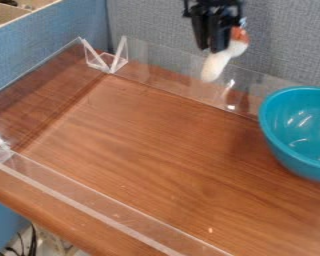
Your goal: Put the mushroom in the blue bowl
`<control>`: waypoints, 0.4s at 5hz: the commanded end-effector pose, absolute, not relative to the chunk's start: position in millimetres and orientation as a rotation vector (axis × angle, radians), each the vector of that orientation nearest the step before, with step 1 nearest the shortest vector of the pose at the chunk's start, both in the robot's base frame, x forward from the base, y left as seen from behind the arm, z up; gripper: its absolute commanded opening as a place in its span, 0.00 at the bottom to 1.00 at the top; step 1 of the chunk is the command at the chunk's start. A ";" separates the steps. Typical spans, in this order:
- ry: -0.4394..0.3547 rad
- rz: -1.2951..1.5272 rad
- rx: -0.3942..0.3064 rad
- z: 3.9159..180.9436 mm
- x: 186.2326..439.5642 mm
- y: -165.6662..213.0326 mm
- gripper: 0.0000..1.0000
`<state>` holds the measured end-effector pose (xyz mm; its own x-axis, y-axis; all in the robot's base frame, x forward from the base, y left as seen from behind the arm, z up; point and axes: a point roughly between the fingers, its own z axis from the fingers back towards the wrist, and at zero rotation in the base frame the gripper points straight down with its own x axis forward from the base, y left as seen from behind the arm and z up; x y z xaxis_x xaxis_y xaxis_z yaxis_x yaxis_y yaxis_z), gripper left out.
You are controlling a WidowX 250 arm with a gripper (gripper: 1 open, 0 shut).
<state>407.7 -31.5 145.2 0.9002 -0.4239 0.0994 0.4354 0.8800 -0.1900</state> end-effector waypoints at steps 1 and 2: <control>-0.204 -0.558 -0.187 212.0 404.7 -52.8 0.00; -0.211 -0.694 -0.201 216.3 401.2 -93.4 0.00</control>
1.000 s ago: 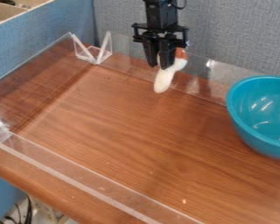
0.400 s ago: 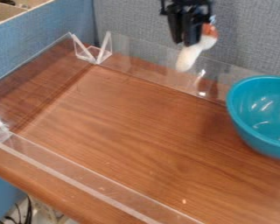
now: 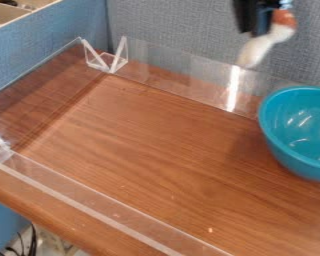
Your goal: Put the mushroom in the blue bowl
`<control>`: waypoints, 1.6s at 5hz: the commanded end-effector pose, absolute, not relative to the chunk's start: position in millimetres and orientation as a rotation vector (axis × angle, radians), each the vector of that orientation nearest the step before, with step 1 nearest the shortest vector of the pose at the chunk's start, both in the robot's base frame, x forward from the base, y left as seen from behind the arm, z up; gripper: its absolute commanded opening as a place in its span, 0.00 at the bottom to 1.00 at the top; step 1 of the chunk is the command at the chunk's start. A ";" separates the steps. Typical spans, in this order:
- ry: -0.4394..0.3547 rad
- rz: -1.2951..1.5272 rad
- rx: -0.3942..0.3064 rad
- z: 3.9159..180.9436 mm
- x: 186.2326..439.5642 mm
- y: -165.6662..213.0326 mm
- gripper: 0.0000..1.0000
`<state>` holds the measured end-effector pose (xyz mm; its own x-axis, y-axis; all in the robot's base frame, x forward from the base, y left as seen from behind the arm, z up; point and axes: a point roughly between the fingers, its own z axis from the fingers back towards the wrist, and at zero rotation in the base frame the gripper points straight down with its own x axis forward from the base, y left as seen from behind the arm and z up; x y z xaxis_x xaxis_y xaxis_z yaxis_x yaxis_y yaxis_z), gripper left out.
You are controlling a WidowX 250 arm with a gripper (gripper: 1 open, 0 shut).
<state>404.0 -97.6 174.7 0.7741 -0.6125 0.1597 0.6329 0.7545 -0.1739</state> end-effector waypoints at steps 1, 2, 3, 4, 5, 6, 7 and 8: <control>-0.175 -0.829 -0.218 205.6 406.4 -136.8 0.00; -0.134 -0.926 -0.225 190.0 411.5 -156.8 0.00; -0.121 -0.976 -0.228 180.9 405.6 -150.7 0.00; -0.117 -1.015 -0.234 174.7 407.4 -147.0 0.00; -0.120 -1.054 -0.240 173.9 398.6 -145.2 0.00; -0.116 -1.087 -0.243 167.8 392.9 -144.1 0.00; -0.116 -1.087 -0.242 164.2 399.0 -145.9 0.00; -0.118 -1.087 -0.240 159.9 405.3 -147.2 0.00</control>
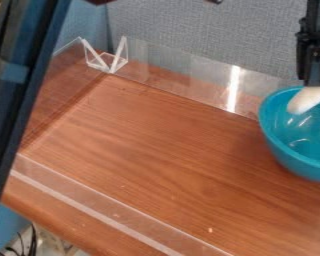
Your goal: Put the mushroom in the blue bowl
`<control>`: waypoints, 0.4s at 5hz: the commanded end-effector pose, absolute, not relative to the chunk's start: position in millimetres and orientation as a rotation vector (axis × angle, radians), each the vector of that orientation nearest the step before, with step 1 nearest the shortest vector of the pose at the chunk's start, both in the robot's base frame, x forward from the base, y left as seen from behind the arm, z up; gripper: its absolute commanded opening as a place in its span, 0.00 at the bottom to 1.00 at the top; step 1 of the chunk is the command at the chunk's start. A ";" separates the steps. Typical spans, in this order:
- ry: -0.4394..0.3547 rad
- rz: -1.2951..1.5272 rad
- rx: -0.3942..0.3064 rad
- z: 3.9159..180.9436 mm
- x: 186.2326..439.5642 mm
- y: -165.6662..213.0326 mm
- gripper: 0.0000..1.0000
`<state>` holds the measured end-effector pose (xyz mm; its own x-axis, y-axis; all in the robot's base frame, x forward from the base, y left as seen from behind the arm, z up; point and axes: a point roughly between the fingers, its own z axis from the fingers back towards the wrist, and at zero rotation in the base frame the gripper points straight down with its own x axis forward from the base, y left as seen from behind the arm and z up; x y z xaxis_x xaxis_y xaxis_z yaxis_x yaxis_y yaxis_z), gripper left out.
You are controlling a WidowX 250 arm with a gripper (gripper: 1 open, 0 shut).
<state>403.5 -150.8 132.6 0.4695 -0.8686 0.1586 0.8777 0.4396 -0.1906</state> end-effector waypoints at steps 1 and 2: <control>-0.122 -1.088 -0.239 156.1 410.8 -148.6 0.00; -0.125 -1.043 -0.235 155.7 410.8 -148.5 0.00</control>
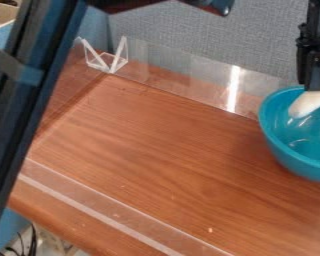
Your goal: Put the mushroom in the blue bowl
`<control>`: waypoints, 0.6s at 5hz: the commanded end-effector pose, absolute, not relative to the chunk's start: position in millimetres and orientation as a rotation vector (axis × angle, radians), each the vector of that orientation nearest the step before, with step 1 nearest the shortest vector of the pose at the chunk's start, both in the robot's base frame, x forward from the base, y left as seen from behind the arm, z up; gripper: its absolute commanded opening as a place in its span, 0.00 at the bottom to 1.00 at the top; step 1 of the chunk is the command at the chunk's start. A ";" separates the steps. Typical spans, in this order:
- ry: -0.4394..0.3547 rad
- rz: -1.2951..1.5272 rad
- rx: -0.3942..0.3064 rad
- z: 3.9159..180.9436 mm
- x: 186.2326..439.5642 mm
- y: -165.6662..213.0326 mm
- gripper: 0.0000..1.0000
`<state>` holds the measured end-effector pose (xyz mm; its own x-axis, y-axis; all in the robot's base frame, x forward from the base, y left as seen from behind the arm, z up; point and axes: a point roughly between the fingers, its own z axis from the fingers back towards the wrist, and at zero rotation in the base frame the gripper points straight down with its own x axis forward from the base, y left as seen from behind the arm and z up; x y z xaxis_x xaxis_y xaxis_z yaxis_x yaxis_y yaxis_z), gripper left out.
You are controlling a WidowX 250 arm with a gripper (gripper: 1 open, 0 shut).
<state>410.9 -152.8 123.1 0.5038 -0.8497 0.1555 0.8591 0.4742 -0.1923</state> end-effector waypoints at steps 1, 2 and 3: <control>-0.131 -0.994 -0.232 154.9 411.4 -149.0 0.00; -0.134 -0.989 -0.231 155.3 408.2 -143.6 0.00; -0.137 -0.986 -0.229 157.4 405.2 -138.6 0.00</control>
